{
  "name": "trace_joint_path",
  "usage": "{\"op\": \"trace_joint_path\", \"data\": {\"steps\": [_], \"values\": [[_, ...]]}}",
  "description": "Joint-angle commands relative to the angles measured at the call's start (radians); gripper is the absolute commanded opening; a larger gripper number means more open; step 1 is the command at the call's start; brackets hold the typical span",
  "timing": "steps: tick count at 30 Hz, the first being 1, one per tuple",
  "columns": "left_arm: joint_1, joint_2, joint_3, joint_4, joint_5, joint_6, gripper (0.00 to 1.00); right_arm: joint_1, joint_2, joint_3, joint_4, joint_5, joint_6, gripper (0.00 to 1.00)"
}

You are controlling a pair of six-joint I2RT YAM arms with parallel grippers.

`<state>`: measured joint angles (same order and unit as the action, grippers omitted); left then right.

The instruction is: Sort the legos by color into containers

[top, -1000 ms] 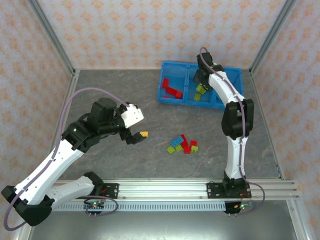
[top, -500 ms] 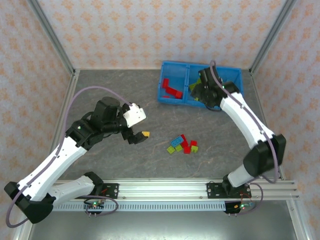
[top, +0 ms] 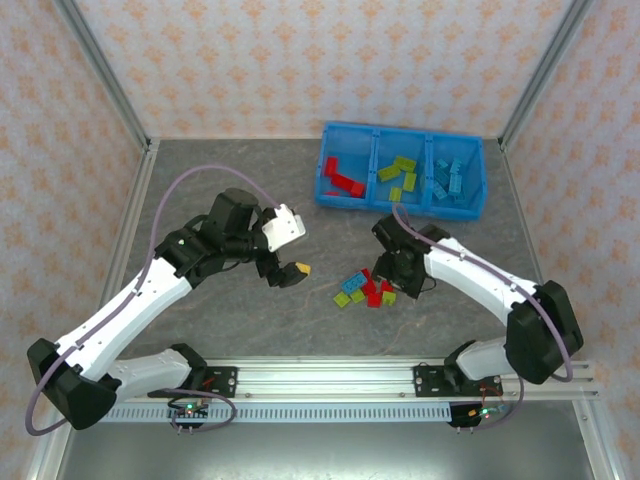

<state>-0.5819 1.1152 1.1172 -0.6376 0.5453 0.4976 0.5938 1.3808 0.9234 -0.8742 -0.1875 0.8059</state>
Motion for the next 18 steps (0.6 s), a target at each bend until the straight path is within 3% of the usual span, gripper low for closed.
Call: {"op": "trace_joint_path", "data": {"steps": [1,18], "values": [[-0.001,-0.010,-0.003,0.013,0.025,0.004,1.00,-0.006,0.027,-0.050,0.085,-0.006,0.048,0.65],[-0.001,-0.015,-0.039,0.022,0.020,0.020,1.00,-0.009,0.060,-0.147,0.158,-0.026,0.078,0.45]]}}
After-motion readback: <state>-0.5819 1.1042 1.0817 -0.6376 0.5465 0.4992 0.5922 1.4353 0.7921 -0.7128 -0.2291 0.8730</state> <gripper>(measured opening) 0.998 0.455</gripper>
